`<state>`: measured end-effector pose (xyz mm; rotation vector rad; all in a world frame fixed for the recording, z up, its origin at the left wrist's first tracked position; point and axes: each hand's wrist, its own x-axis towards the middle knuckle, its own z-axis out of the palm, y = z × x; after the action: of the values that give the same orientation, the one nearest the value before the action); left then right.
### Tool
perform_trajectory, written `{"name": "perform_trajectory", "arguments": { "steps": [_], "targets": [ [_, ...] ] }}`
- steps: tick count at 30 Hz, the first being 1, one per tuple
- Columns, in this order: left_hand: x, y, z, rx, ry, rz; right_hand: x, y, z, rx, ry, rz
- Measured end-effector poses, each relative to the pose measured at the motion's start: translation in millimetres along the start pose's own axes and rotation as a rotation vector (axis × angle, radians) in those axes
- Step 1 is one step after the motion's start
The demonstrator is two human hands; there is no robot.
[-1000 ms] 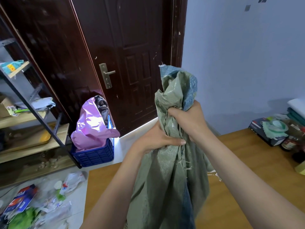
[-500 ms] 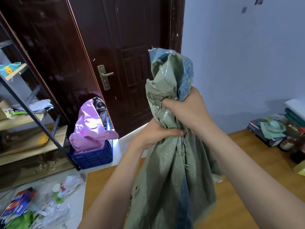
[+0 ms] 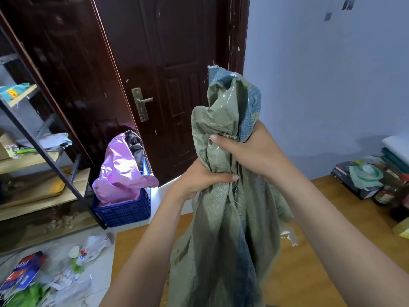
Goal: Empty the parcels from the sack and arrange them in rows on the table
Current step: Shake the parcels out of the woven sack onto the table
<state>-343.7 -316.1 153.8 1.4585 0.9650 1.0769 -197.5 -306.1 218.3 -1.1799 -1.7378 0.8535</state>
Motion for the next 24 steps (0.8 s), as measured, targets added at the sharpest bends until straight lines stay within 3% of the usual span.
{"name": "perform_trajectory", "arguments": {
  "steps": [8, 15, 19, 24],
  "targets": [
    [2.0, -5.4, 10.2, -0.004, 0.054, -0.038, -11.1, -5.4, -3.1, -0.031, -0.088, -0.057],
    [-0.9, 0.2, 18.8, -0.108, 0.021, -0.016, -4.8, -12.6, 0.3, 0.051, 0.050, -0.054],
    [-0.3, 5.8, 16.6, -0.199, 0.027, 0.056, 1.2, -19.8, -3.9, 0.229, 0.198, -0.014],
    [-8.3, 3.5, 19.5, -0.182, 0.036, 0.011, 4.7, -21.8, -2.6, 0.329, 0.315, 0.071]
  ]
}}
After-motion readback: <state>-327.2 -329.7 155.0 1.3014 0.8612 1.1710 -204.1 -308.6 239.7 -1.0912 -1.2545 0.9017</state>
